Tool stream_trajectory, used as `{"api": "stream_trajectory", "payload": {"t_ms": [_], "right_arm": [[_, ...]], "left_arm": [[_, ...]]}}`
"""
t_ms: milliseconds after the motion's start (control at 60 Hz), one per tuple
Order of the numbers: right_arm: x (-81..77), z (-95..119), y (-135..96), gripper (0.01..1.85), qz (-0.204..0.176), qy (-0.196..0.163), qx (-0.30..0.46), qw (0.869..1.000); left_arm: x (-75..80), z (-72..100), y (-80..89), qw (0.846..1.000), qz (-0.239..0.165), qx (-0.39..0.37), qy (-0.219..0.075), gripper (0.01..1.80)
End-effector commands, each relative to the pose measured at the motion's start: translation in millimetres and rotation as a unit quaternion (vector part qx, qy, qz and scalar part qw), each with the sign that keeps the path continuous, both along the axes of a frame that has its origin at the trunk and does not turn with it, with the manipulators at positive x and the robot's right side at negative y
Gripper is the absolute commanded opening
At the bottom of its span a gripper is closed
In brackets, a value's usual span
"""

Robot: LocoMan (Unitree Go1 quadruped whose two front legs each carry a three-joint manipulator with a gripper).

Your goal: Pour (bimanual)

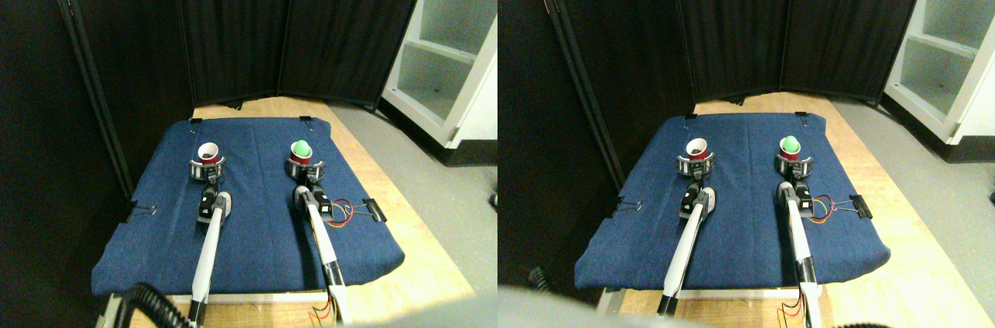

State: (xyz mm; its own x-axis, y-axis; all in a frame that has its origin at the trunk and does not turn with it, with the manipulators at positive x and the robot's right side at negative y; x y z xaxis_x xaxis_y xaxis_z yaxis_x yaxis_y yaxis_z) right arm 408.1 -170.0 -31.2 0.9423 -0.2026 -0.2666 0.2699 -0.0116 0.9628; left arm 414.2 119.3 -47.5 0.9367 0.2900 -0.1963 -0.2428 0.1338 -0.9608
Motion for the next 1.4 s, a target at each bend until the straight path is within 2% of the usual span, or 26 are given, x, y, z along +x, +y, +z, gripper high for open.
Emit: {"api": "stream_trajectory", "payload": {"t_ms": [17, 200, 333, 383, 417, 450, 467, 500, 567, 583, 850, 1000, 1100, 1400], "right_arm": [[2.3, 2, -1, 1.06, -0.005, -0.005, 0.001, 1.000], [5.4, 4, -1, 1.04, -0.008, 0.000, -0.004, 1.000], [6.9, 5, 0, 0.96, -0.018, 0.005, -0.009, 1.000], [7.8, 5, -1, 0.90, -0.022, 0.005, -0.005, 1.000], [7.5, 5, 0, 0.87, -0.023, 0.004, -0.003, 1.000], [7.3, 5, -1, 0.75, -0.022, 0.002, -0.009, 1.000], [7.2, 4, -1, 0.67, -0.022, 0.001, -0.010, 1.000], [7.2, 4, -1, 0.63, -0.022, -0.001, -0.009, 1.000], [6.9, 4, -1, 0.35, -0.030, -0.003, -0.021, 0.999], [6.8, 4, 0, 0.33, -0.032, -0.004, -0.022, 0.999], [2.7, 6, 2, 0.33, -0.046, -0.021, -0.029, 0.998], [1.8, 5, 1, 0.33, -0.052, -0.022, -0.027, 0.998], [1.6, 7, 1, 0.33, -0.042, -0.029, -0.040, 0.998], [-0.6, 24, 2, 0.33, -0.036, -0.044, -0.056, 0.997]], "left_arm": [[1.2, -16.8, -5.9, 0.999, -0.013, 0.014, 0.037, 1.09], [3.6, -19.7, -4.8, 0.999, -0.007, 0.017, 0.036, 1.08], [6.6, -19.5, -4.5, 0.999, 0.015, 0.007, 0.032, 1.04], [8.4, -19.1, -4.3, 0.999, 0.032, 0.016, 0.024, 0.96], [9.3, -19.1, -4.1, 0.999, 0.043, 0.021, 0.020, 0.91], [11.4, -20.1, -3.3, 0.997, 0.066, 0.028, 0.012, 0.46], [12.1, -20.3, -3.3, 0.997, 0.075, 0.031, 0.009, 0.33], [12.5, -20.5, -3.3, 0.996, 0.080, 0.032, 0.007, 0.33], [14.8, -21.7, -3.4, 0.995, 0.090, 0.036, 0.003, 0.33], [14.9, -21.9, -3.4, 0.995, 0.088, 0.036, 0.003, 0.33], [8.7, -17.9, -3.1, 0.998, 0.034, 0.049, 0.012, 0.33], [4.8, -14.2, -3.0, 0.998, 0.025, 0.055, 0.010, 0.33], [2.7, -10.9, -2.2, 0.998, 0.023, 0.062, 0.008, 0.33], [-0.2, 2.0, -3.6, 0.997, 0.007, 0.073, 0.004, 0.33]]}}
